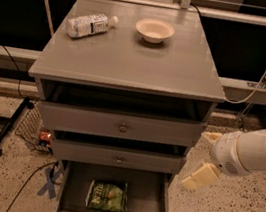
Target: Pick green jalapeno chip bag from bottom drawer and place on counter
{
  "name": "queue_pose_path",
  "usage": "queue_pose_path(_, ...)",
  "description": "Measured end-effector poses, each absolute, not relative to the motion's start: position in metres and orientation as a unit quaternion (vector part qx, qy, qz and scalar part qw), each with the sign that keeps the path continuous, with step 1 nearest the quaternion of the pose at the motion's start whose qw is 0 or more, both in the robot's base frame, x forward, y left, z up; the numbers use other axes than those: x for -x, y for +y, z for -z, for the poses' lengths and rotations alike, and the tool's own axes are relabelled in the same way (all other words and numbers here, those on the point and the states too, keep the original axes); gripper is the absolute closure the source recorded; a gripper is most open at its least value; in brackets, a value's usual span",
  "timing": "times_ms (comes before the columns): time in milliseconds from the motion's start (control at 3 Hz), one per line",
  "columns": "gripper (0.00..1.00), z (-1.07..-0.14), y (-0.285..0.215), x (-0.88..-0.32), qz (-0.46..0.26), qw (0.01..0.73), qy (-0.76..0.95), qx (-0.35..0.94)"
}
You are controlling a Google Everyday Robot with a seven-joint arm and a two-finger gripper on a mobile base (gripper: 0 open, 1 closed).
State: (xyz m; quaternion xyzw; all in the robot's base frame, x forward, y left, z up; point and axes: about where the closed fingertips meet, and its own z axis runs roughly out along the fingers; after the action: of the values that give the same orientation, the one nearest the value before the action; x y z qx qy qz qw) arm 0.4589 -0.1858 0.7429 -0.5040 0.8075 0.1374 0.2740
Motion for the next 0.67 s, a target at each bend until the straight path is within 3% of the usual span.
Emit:
queue_pose_path(333, 0.00, -0.6862, -0.1846, -0.4677, -0.167, 0.275, 0.814, 0.483)
queue_pose_path(667, 0.00, -0.6862, -0.1846, -0.4677, -0.167, 0.275, 0.814, 0.483)
